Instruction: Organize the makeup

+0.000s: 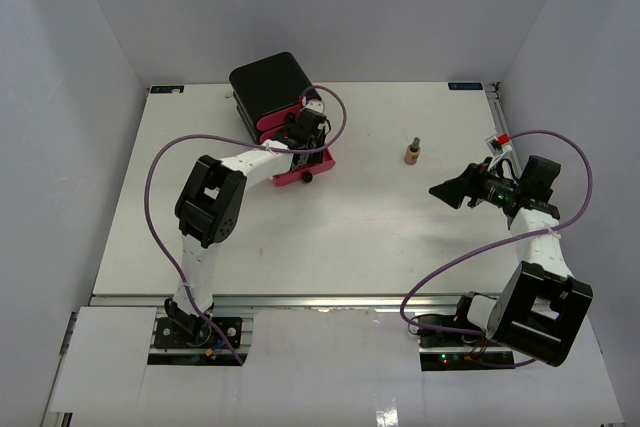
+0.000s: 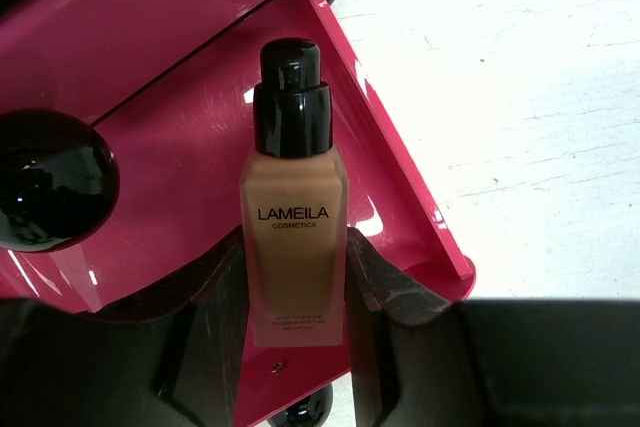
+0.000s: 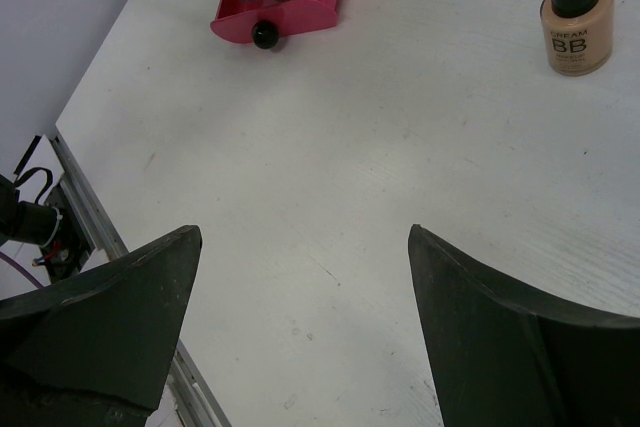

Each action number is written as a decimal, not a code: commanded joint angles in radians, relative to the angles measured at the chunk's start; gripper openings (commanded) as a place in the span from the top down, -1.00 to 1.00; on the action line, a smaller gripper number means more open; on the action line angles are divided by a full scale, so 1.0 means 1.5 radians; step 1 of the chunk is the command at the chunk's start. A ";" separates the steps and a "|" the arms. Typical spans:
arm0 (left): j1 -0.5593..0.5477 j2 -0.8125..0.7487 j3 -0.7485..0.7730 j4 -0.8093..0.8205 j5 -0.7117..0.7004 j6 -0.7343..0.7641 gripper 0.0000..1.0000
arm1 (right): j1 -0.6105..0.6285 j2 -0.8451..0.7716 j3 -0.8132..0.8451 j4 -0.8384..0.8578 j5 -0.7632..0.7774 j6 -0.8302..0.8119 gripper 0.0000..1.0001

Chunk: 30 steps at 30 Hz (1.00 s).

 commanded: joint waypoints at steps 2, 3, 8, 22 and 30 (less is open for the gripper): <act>0.010 -0.034 0.033 0.021 -0.007 -0.007 -0.04 | -0.003 -0.003 0.014 -0.001 -0.011 -0.003 -0.80; 0.010 -0.036 0.033 0.021 -0.007 -0.006 -0.10 | -0.003 -0.004 0.014 -0.001 -0.011 -0.003 -0.80; 0.010 -0.043 0.033 0.021 -0.003 -0.001 -0.24 | -0.005 -0.004 0.014 -0.001 -0.011 -0.003 -0.80; 0.001 -0.118 0.042 0.037 0.073 0.051 -0.33 | -0.006 -0.007 0.013 -0.003 -0.015 -0.030 -0.80; -0.001 -0.190 0.015 0.041 0.166 0.066 -0.33 | 0.013 -0.026 0.013 -0.016 0.050 -0.123 -0.80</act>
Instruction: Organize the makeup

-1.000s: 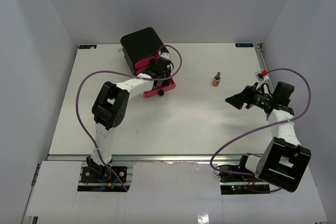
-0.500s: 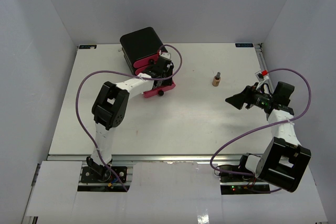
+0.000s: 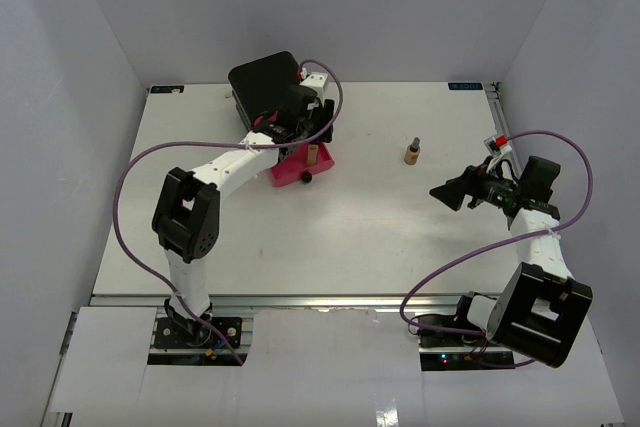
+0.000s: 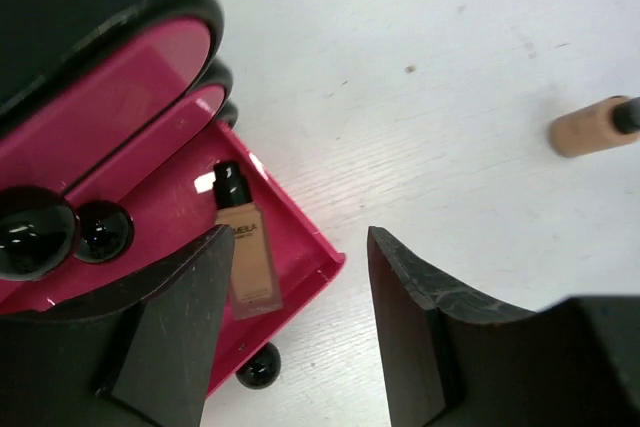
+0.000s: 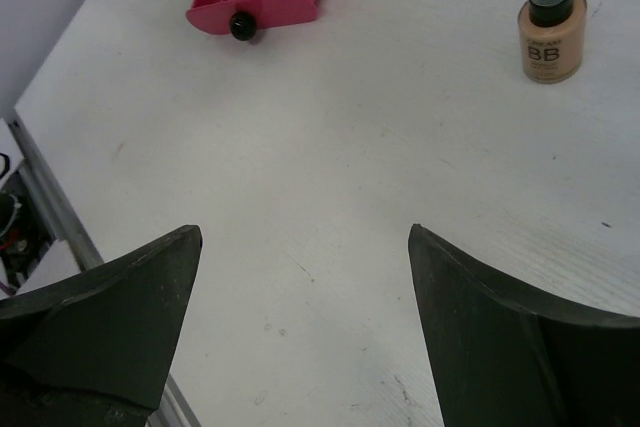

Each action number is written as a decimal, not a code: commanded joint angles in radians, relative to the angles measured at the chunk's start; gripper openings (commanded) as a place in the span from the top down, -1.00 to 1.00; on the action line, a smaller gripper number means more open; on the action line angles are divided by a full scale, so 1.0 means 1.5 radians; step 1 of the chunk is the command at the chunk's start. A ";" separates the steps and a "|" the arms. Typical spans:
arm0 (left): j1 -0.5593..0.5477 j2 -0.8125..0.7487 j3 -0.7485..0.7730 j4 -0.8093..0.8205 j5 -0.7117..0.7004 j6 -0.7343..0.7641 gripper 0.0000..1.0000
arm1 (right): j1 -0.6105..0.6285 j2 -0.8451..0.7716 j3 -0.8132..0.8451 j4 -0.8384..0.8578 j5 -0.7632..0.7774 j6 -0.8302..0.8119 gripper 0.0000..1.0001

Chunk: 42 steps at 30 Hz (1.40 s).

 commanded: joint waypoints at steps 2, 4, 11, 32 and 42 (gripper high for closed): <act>-0.002 -0.113 -0.017 0.024 0.094 0.027 -0.30 | 0.037 -0.034 0.013 -0.010 0.098 -0.126 -0.80; -0.001 -0.153 -0.032 0.025 0.118 0.033 -0.28 | 0.069 -0.042 0.015 -0.007 0.165 -0.156 -0.80; 0.013 -0.379 -0.217 0.017 0.251 0.091 -0.38 | 0.157 -0.030 0.005 0.117 0.329 -0.234 -0.80; 0.024 -0.714 -0.569 0.098 0.223 0.151 -0.96 | 0.322 0.357 0.258 0.204 0.618 -0.100 -0.80; 0.025 -0.715 -0.569 0.097 0.226 0.151 -0.96 | 0.323 0.428 0.299 0.196 0.630 -0.080 -0.63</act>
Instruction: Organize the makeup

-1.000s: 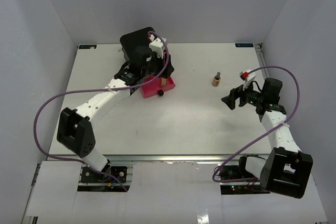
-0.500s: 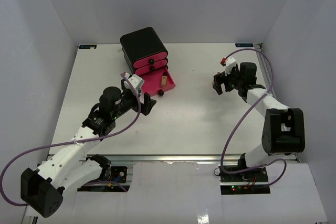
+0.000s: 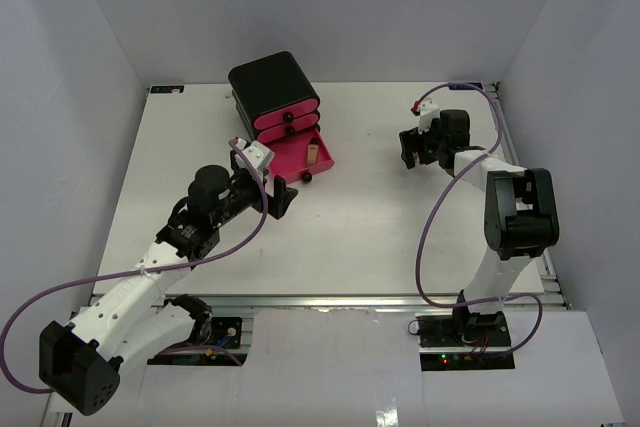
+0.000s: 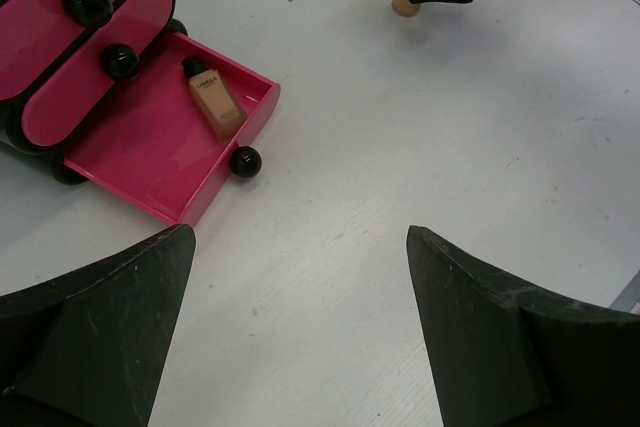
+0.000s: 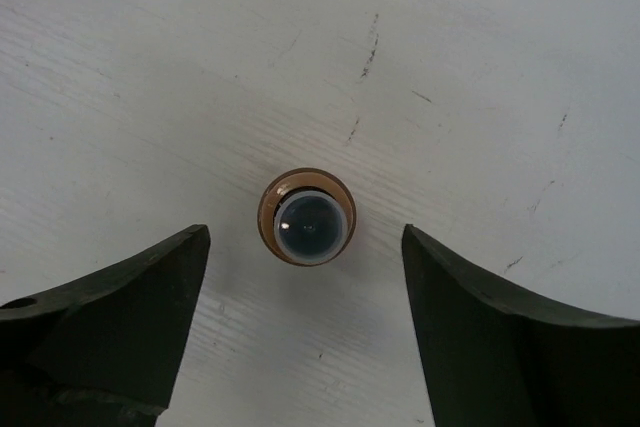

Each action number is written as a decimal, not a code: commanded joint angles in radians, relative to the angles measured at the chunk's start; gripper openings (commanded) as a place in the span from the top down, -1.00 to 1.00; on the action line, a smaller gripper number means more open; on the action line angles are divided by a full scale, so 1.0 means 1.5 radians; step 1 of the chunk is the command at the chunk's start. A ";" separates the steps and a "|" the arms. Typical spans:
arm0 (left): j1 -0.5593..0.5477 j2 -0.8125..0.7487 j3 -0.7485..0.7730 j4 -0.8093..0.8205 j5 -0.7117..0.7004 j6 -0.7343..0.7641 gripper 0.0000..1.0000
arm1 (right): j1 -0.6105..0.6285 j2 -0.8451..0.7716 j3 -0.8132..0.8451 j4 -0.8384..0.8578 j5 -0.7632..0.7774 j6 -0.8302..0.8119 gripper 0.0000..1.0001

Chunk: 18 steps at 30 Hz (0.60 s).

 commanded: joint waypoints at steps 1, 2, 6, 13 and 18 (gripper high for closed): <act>0.003 -0.013 0.006 0.009 0.015 0.006 -0.96 | 0.003 0.021 0.037 0.018 0.003 0.016 -0.56; 0.003 -0.013 0.006 0.009 0.015 0.006 -0.96 | 0.003 0.024 0.039 0.016 0.001 0.017 -0.48; 0.003 -0.015 0.005 0.013 0.031 0.006 -0.96 | 0.003 0.041 0.052 0.004 -0.013 0.019 -0.18; 0.003 -0.014 0.000 0.019 0.053 0.006 -0.96 | 0.003 0.057 0.059 0.001 -0.026 0.020 0.15; 0.003 -0.023 -0.007 0.037 0.082 0.026 -0.96 | 0.003 0.059 0.063 -0.003 -0.039 0.021 0.36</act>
